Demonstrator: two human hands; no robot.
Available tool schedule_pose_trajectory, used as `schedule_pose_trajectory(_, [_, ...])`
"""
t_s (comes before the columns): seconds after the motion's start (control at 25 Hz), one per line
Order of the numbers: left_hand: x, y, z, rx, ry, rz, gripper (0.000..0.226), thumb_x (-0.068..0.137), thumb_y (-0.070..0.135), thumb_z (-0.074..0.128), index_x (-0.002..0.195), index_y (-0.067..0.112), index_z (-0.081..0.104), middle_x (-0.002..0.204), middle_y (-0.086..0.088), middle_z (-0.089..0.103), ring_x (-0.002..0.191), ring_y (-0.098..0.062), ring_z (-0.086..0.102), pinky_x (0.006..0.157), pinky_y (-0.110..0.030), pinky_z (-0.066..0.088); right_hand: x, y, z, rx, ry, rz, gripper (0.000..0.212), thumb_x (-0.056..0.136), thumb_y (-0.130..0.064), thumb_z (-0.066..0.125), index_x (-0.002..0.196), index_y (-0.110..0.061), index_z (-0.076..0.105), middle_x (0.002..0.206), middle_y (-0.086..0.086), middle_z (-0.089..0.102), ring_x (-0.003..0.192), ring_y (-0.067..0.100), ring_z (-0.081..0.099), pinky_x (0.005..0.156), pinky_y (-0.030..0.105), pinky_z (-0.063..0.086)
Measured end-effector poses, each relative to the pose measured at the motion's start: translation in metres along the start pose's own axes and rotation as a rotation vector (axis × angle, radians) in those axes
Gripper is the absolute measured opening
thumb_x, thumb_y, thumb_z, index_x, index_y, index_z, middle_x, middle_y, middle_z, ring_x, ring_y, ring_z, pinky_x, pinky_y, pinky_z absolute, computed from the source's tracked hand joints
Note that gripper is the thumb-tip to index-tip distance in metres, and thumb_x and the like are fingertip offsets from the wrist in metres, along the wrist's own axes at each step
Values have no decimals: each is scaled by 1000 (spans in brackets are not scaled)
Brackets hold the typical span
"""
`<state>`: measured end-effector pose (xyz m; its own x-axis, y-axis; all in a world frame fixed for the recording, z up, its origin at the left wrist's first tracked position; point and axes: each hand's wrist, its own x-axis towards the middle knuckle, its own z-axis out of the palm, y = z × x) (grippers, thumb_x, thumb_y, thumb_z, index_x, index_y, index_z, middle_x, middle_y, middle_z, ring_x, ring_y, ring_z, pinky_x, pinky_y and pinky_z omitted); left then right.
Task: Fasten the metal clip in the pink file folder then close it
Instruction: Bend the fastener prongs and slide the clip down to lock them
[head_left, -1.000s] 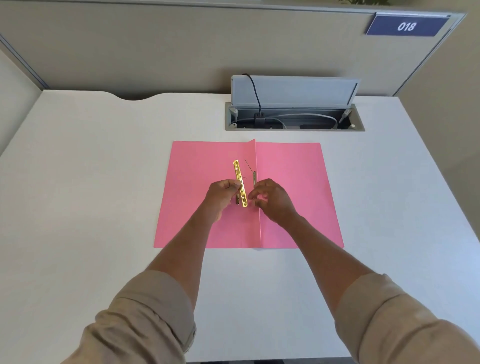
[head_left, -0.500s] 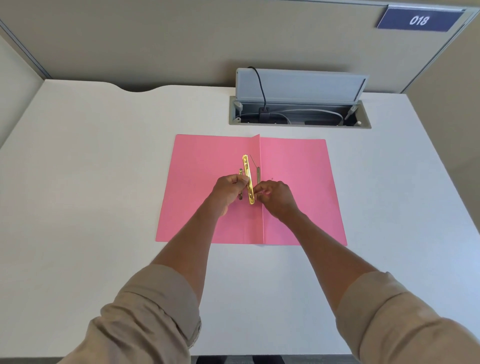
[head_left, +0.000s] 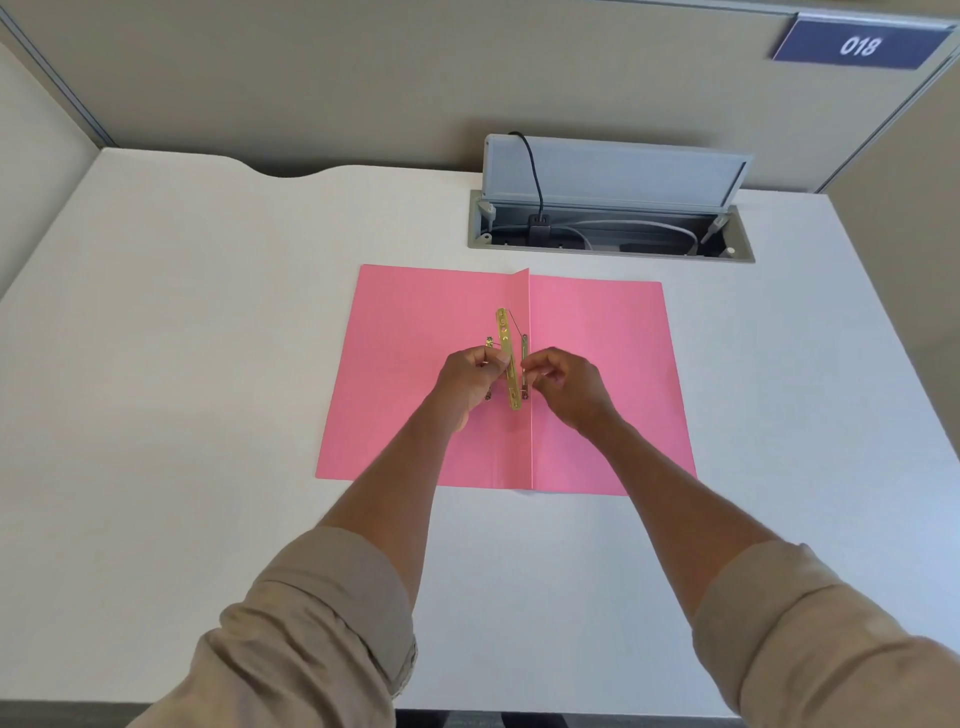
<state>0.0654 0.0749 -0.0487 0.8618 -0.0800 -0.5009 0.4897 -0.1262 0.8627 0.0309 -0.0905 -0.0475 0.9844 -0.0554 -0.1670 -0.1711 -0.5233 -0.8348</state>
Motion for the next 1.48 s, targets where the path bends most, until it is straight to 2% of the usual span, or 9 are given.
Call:
schedule_pose_trajectory(0.16, [-2,0,1,9,5,-9,22,96,17,66,74,22,68,53,15,60,54,-12,45,51,-21,38,24,-10,-2,-44,92,19,17,91,-11,65,104,-18,74,95,-4,71,80,8,62,74,18,48])
schedule_pose_trajectory(0.28, [-3,-1,2,7,3,-3,20,96,18,65,76,22,68,63,8,59,57,-14,42,53,-22,38,44,-21,1,-58,118,21,27,91,-13,68,116,-19,70,108,-5,69,87,13,62,84,27,50])
schedule_pose_trajectory(0.4, [-5,-2,3,2,-7,10,21,96,18,65,76,21,68,64,4,56,56,-14,40,52,-22,36,62,-29,5,-68,106,13,33,90,-12,68,123,-20,67,115,-6,68,95,12,62,88,27,49])
schedule_pose_trajectory(0.56, [-4,-3,4,9,12,38,24,96,17,65,73,21,66,50,18,56,55,-6,45,56,-22,37,75,-28,7,-68,59,14,20,90,-11,68,105,-22,76,94,-9,72,78,-2,59,72,19,45])
schedule_pose_trajectory(0.64, [-3,-2,4,1,23,41,25,96,16,65,72,21,65,50,18,55,55,-6,45,56,-22,37,75,-24,7,-60,50,16,16,89,-12,68,96,-22,77,87,-10,71,76,-1,60,67,18,44])
schedule_pose_trajectory(0.88, [-2,-2,6,6,32,38,24,97,16,63,74,21,66,48,20,55,45,4,46,55,-21,36,71,-21,10,-44,21,33,15,88,-10,68,93,-21,78,83,-10,71,74,0,63,63,13,44])
schedule_pose_trajectory(1.0, [-2,0,7,1,34,32,19,97,17,63,79,18,68,59,15,57,54,-3,46,56,-22,36,67,-19,10,-41,21,28,13,87,-11,70,92,-20,78,77,-15,68,69,-1,60,58,6,41])
schedule_pose_trajectory(1.2, [-2,1,9,5,34,21,14,98,18,62,86,14,69,63,11,56,57,-7,45,57,-24,36,64,-16,7,-23,17,28,8,87,-13,73,91,-18,78,79,-10,68,71,2,59,63,16,43])
schedule_pose_trajectory(1.48, [4,0,6,56,26,-24,14,96,20,65,96,10,74,70,5,60,57,-9,45,59,-24,37,64,-21,7,-56,15,28,13,89,-11,69,93,-20,77,76,-15,66,72,6,61,63,17,45])
